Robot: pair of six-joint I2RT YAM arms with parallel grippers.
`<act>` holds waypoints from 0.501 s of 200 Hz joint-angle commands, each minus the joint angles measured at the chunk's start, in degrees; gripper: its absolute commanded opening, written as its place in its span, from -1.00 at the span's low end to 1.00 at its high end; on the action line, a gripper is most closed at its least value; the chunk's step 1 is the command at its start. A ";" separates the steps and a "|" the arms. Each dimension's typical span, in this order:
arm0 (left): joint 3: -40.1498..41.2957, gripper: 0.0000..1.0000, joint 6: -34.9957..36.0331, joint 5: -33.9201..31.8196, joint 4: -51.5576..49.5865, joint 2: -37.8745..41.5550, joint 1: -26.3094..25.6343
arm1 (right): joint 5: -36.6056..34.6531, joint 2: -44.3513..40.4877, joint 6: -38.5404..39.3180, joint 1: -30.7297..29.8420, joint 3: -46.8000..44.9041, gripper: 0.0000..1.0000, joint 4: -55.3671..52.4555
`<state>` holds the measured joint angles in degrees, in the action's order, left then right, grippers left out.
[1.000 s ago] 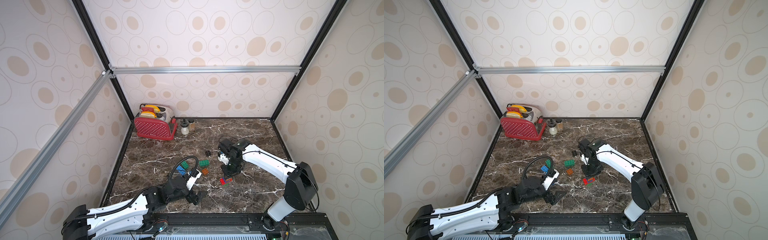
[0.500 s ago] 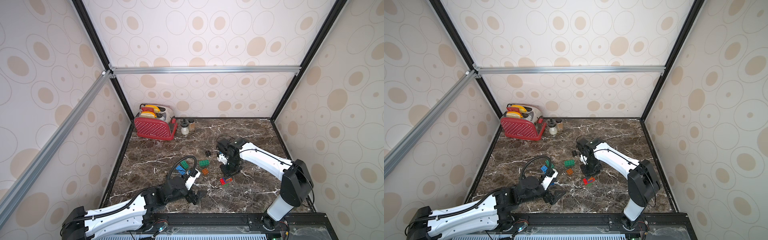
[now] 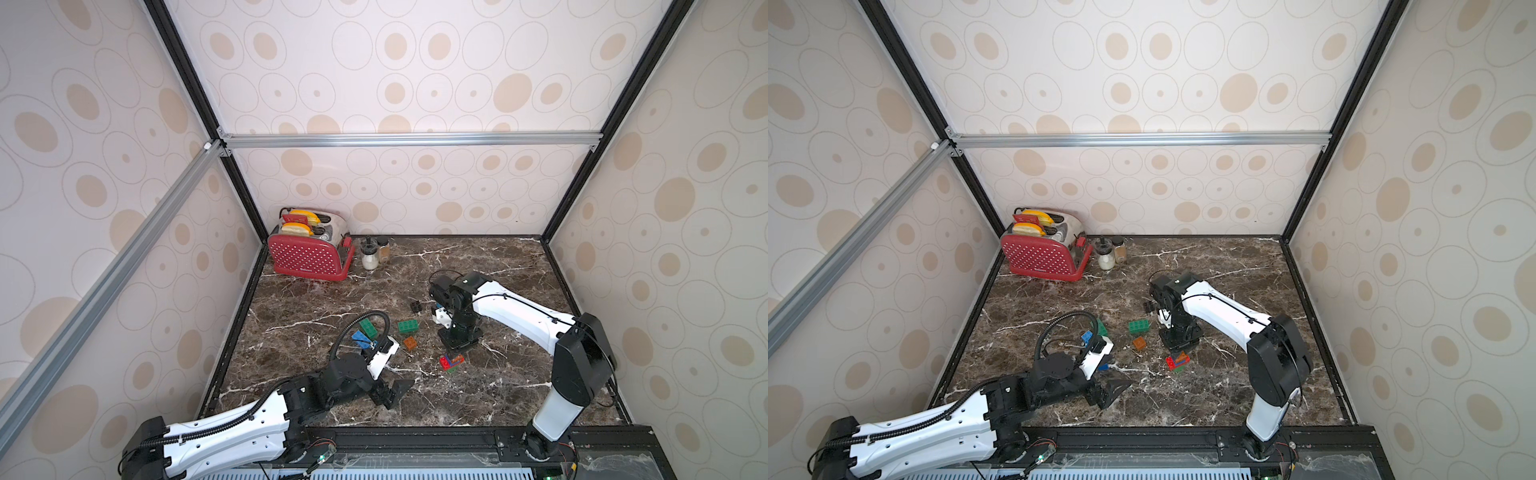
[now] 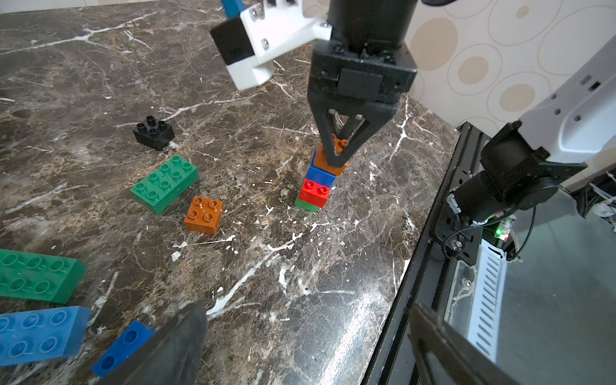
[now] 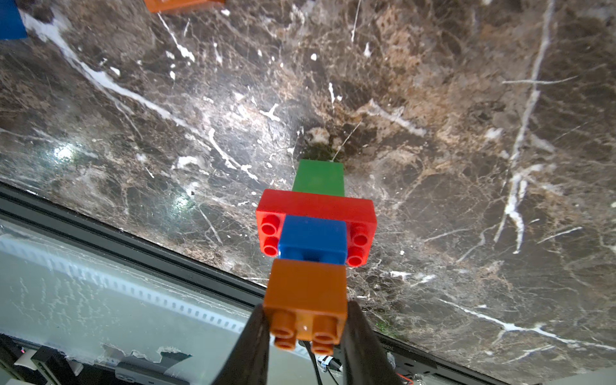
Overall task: Assemble the letter f with lego
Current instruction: Assemble the lego brick with the lego brick.
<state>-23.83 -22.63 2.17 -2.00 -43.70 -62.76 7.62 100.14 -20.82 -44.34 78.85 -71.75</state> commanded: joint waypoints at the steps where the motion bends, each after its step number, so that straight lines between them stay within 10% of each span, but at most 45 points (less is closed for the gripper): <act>1: -1.40 0.93 0.57 -0.78 -0.02 1.07 -0.59 | -1.95 6.92 1.30 -1.15 -4.67 -0.36 4.31; 100: -1.92 0.94 0.66 -0.59 -1.07 2.00 -0.54 | 0.47 9.59 2.97 -1.18 -3.79 -0.36 3.91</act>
<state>-23.83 -22.63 2.00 -2.31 -42.76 -62.76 7.88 101.80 -19.38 -44.34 80.16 -73.28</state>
